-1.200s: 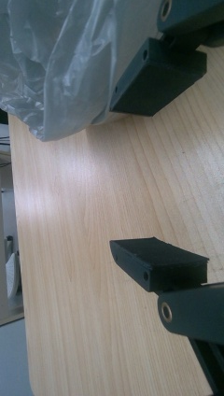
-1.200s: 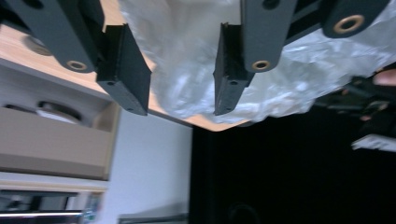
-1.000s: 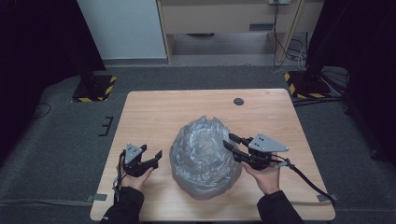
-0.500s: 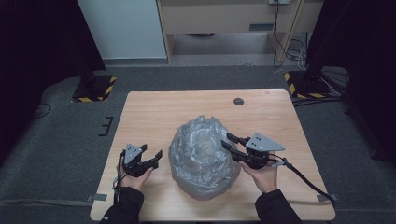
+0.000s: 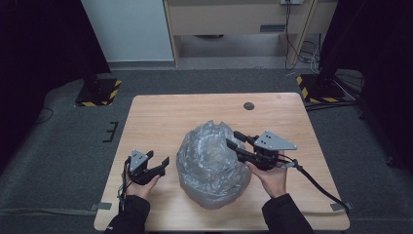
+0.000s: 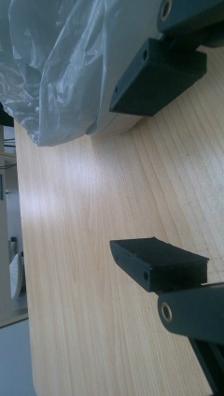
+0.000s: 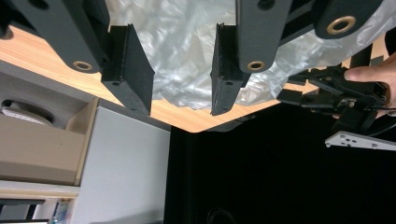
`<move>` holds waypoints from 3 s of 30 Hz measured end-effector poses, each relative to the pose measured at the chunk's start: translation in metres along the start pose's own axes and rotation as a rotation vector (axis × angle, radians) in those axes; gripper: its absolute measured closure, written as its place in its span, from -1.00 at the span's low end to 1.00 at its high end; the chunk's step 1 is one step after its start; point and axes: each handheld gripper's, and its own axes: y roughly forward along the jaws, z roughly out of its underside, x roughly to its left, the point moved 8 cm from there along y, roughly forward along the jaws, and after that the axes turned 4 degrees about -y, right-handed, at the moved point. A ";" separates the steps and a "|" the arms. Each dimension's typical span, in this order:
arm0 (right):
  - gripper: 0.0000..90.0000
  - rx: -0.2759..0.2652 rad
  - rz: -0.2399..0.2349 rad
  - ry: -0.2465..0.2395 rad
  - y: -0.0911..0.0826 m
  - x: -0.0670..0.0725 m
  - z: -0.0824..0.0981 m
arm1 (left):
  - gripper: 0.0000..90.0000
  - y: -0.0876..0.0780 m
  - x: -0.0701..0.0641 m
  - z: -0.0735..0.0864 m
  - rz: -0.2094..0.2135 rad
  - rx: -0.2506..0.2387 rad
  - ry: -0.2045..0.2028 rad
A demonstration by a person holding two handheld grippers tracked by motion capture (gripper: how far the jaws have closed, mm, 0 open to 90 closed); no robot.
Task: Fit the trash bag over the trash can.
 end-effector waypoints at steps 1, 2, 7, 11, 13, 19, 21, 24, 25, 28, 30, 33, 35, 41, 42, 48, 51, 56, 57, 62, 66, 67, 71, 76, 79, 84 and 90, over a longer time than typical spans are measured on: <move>0.32 0.005 -0.004 -0.009 0.005 0.003 -0.002 | -0.38 0.000 0.000 0.000 0.000 0.001 0.000; 0.32 0.005 -0.006 -0.008 0.007 0.004 -0.004 | -0.38 0.000 0.000 0.000 0.001 0.000 0.000; 0.30 0.021 -0.018 -0.005 0.018 0.011 -0.010 | -0.38 0.000 0.000 0.000 0.001 0.002 -0.001; 0.30 0.044 -0.023 0.007 0.026 0.015 -0.010 | -0.38 0.001 0.000 0.000 0.002 0.002 -0.001; 0.29 0.055 -0.023 0.001 0.031 0.017 -0.009 | -0.38 0.001 0.000 0.000 0.003 0.002 -0.001; 0.30 0.115 -0.054 0.008 0.047 0.025 0.000 | -0.38 0.000 0.000 0.000 0.003 0.001 -0.002; 0.31 0.150 -0.067 0.010 0.052 0.026 0.007 | -0.38 0.001 0.000 0.000 0.004 0.001 -0.001; 0.31 0.201 -0.077 0.017 0.059 0.027 0.018 | -0.38 0.001 0.000 0.000 0.005 0.002 -0.001; 0.32 0.217 -0.082 0.019 0.061 0.027 0.022 | -0.38 0.001 0.000 0.000 0.005 0.002 0.000; 0.32 0.287 -0.086 0.003 0.065 0.026 0.031 | -0.38 0.001 0.000 0.000 0.005 0.003 0.000; 0.32 0.332 -0.096 -0.001 0.066 0.026 0.036 | -0.38 0.001 -0.001 0.001 0.006 0.004 0.002; 0.32 0.395 -0.121 -0.016 0.068 0.028 0.040 | -0.38 0.002 -0.001 0.001 0.007 0.006 0.003; 0.31 0.432 -0.135 -0.023 0.068 0.028 0.042 | -0.38 0.002 -0.002 0.001 0.008 0.008 0.005; 0.24 0.561 -0.166 -0.023 0.071 0.030 0.050 | -0.38 0.002 -0.002 0.002 0.011 0.014 0.009; 0.21 0.575 -0.166 -0.025 0.072 0.030 0.051 | -0.38 0.002 -0.002 0.002 0.012 0.014 0.010; 0.12 0.513 -0.139 -0.046 0.074 0.029 0.047 | -0.39 0.003 -0.003 0.002 0.016 0.021 0.013; 0.06 0.451 -0.122 -0.048 0.073 0.029 0.041 | -0.39 0.003 -0.002 0.002 0.016 0.020 0.012; -0.07 0.332 -0.083 -0.037 0.068 0.026 0.020 | -0.39 0.003 -0.002 0.002 0.016 0.020 0.012; -0.10 0.301 -0.072 -0.034 0.067 0.024 0.015 | -0.39 0.003 -0.003 0.002 0.016 0.020 0.012; -0.12 0.167 -0.020 -0.031 0.058 0.018 -0.009 | -0.39 0.003 -0.003 0.003 0.017 0.022 0.012; -0.19 0.085 0.014 -0.032 0.051 0.014 -0.022 | -0.40 0.003 -0.003 0.003 0.016 0.021 0.011; -0.20 0.072 0.025 -0.033 0.049 0.012 -0.024 | -0.39 0.003 -0.003 0.003 0.016 0.021 0.011; -0.23 0.026 0.068 -0.022 0.040 0.003 -0.028 | -0.40 0.003 -0.003 0.003 0.017 0.021 0.010; -0.26 -0.012 0.119 0.013 0.029 -0.012 -0.024 | -0.40 0.003 -0.003 0.003 0.019 0.024 0.012; -0.26 -0.016 0.144 0.026 0.021 -0.020 -0.018 | -0.40 0.003 -0.003 0.003 0.020 0.026 0.012; -0.30 -0.019 0.182 0.043 0.008 -0.033 -0.009 | -0.40 0.003 -0.002 0.004 0.024 0.030 0.007; -0.31 -0.038 0.235 0.077 -0.009 -0.049 0.002 | -0.41 -0.001 -0.002 0.004 0.033 0.031 -0.002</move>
